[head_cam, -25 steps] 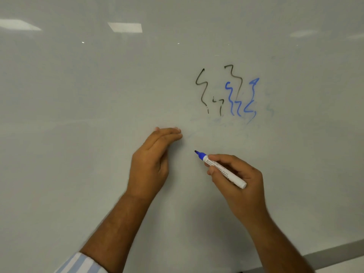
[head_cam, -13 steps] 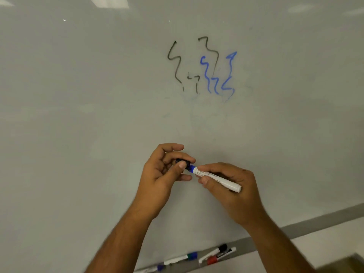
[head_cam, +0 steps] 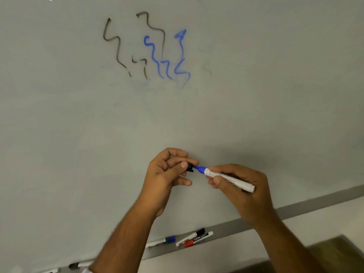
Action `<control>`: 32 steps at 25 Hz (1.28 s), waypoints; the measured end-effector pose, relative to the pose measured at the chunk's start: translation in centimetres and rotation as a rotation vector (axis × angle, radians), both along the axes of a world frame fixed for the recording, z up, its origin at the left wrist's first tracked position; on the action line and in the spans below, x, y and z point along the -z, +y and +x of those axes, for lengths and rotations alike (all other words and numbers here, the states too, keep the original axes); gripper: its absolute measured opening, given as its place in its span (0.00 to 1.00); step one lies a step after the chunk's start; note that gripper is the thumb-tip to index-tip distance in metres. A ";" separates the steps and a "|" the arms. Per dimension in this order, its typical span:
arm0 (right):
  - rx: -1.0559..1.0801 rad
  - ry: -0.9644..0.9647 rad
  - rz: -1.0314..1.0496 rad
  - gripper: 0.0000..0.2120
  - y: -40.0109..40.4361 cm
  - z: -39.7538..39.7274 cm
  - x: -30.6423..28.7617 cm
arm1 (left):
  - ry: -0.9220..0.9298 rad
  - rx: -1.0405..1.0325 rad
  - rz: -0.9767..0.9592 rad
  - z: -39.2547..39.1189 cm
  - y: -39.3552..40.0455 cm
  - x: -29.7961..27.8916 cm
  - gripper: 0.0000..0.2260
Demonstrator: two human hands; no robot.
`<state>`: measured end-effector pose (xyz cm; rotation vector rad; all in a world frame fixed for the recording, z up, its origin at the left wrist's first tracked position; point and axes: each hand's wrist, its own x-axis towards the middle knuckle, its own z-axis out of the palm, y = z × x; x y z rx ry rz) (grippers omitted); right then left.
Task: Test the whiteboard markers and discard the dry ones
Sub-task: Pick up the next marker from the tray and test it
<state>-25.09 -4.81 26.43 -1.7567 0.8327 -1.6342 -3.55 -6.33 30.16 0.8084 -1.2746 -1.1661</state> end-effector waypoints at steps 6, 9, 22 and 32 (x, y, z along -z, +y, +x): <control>-0.032 0.073 0.043 0.10 -0.8 -3.6 1.8 | 0.086 0.070 0.106 -5.4 -0.3 2.2 0.06; -0.026 0.104 0.056 0.11 -0.8 -5.5 3.1 | 0.120 0.012 0.180 -9.6 0.3 4.0 0.11; 0.113 -0.063 0.598 0.11 0.6 -13.3 16.7 | -0.018 -0.316 0.507 -17.9 0.2 18.2 0.08; 0.368 0.022 1.133 0.05 8.6 -23.0 33.4 | -0.535 -0.211 0.885 -21.6 6.0 34.7 0.03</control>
